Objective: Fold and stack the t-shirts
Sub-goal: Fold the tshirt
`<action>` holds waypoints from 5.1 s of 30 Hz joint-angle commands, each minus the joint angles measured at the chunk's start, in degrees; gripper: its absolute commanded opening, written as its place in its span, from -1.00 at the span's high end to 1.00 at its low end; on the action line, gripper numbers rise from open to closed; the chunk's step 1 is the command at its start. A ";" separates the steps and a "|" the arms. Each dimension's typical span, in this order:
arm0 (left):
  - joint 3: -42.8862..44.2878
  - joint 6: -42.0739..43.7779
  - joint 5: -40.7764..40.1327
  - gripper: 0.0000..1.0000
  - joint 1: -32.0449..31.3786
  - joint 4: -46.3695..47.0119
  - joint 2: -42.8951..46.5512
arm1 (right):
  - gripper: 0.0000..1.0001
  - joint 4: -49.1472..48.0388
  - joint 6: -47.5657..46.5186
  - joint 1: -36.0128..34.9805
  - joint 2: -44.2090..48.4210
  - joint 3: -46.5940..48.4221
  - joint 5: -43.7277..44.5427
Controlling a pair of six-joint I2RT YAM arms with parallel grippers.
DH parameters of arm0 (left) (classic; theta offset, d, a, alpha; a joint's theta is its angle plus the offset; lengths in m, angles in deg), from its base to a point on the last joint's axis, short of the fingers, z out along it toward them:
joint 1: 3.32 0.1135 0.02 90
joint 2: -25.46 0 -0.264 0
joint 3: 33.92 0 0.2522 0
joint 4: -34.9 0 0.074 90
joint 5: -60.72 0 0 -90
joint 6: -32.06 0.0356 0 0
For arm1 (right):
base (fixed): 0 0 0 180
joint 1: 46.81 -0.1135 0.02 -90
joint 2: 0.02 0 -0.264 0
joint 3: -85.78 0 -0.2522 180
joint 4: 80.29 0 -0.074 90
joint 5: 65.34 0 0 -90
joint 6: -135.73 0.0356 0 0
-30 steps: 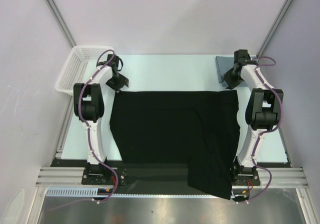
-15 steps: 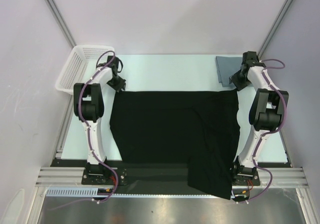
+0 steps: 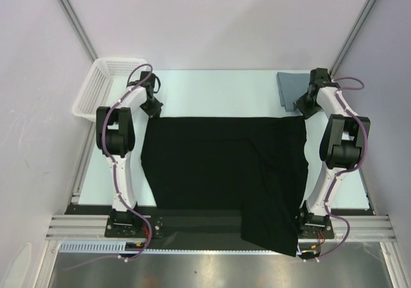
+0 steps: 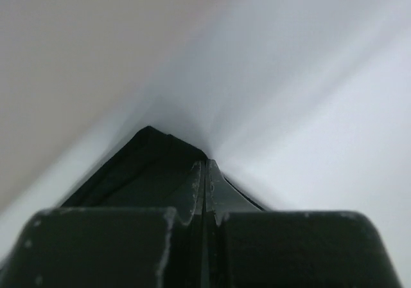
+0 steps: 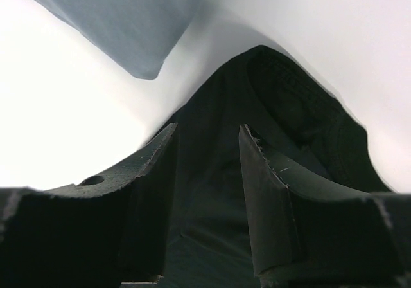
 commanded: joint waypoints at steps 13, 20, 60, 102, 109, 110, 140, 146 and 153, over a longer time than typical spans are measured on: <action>12.33 14.03 -7.86 0.99 -0.63 12.11 -5.44 | 0.07 -0.34 -3.87 -0.72 4.62 -0.93 1.62; 23.95 16.93 -7.60 0.99 -0.01 15.00 -12.48 | 0.07 -0.70 -6.95 -2.83 4.09 1.00 -1.54; -45.39 14.12 -15.15 0.04 -17.94 -4.52 44.29 | 0.03 7.03 -23.91 -34.12 58.05 -44.52 -27.64; -46.01 19.65 -18.84 0.46 -16.27 2.79 31.19 | 0.07 13.19 -22.59 -34.30 61.30 -44.43 -28.43; -45.49 20.62 -20.42 0.80 -14.86 1.30 34.35 | 0.11 17.40 -22.42 -39.30 64.20 -46.80 -29.05; -45.40 20.88 -20.43 0.89 -14.69 1.21 35.05 | 0.11 17.67 -21.90 -41.48 64.29 -47.59 -28.79; -50.76 19.12 -8.73 0.99 -6.52 -0.11 57.64 | 0.16 10.11 35.57 -85.52 83.55 -66.24 -0.77; -53.30 20.88 -7.42 0.99 -2.13 0.76 58.96 | -0.07 9.24 44.36 -98.53 71.44 -65.53 9.96; -54.63 20.62 -5.76 0.99 0.43 2.27 61.43 | 0.04 7.40 52.37 -106.19 63.77 -64.65 16.90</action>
